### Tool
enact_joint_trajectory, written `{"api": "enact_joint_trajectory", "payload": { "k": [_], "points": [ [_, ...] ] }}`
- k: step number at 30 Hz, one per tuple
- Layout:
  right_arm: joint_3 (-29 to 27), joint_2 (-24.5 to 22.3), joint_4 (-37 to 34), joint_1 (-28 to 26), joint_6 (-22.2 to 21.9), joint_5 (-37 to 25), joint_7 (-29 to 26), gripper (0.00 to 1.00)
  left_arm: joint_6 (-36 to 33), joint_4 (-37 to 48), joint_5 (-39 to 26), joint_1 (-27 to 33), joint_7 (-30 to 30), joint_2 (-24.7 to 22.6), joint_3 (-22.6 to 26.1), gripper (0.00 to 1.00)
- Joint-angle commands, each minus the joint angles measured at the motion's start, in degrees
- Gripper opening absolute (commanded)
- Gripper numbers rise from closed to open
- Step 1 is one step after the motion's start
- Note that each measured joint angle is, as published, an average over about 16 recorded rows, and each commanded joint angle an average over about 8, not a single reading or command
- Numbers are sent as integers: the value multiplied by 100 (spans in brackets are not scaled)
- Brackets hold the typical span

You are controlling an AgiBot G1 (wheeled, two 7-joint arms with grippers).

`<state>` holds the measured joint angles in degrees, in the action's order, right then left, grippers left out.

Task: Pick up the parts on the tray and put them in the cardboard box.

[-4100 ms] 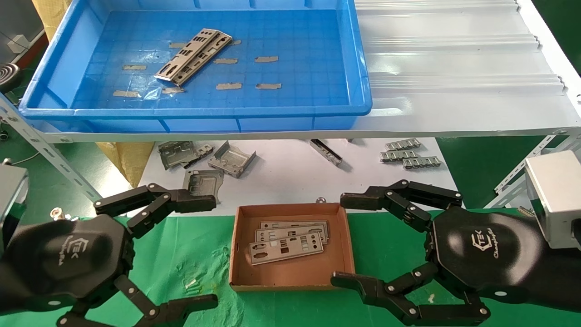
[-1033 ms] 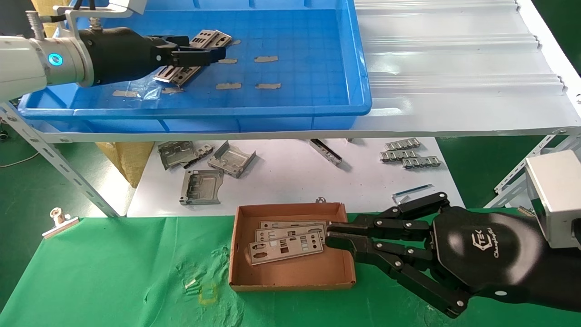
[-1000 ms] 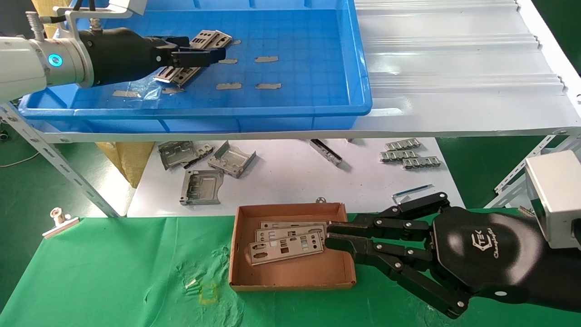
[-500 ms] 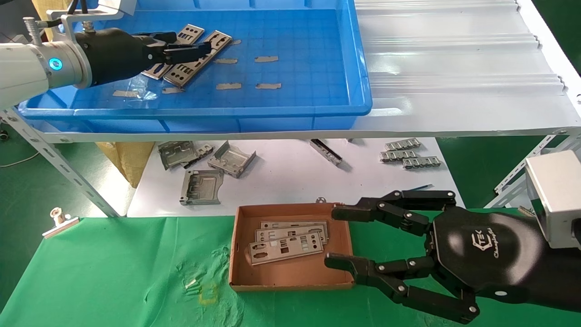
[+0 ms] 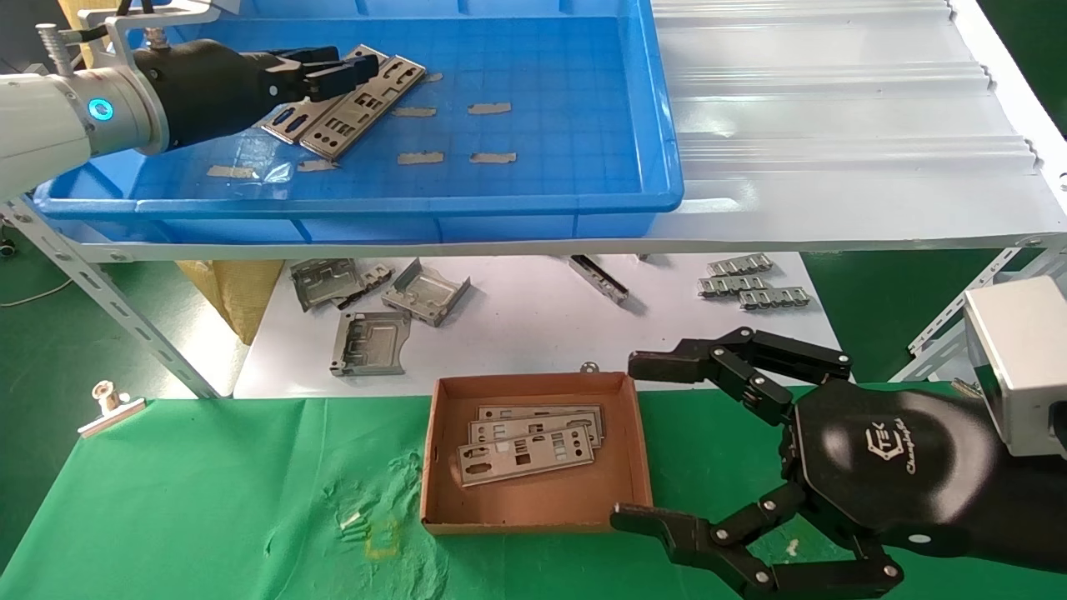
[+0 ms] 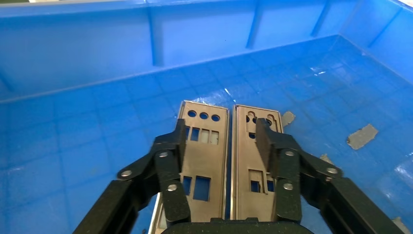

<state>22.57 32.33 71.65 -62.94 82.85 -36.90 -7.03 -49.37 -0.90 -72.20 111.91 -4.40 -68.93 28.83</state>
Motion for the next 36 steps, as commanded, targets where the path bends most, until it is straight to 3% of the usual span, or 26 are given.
{"api": "enact_joint_trajectory", "payload": {
  "k": [1,2,3,36],
  "points": [
    [0,0,0,0,0,0,0,100,36,-15,12,8,35,-4,-8,82],
    [0,0,0,0,0,0,0,100,53,-30,-9,16,85,-1,5,95],
    [0,0,0,0,0,0,0,100,67,-41,-29,24,134,1,19,100],
    [1,0,0,0,0,0,0,100,1202,144,-323,104,164,-248,225,100]
  ]
}}
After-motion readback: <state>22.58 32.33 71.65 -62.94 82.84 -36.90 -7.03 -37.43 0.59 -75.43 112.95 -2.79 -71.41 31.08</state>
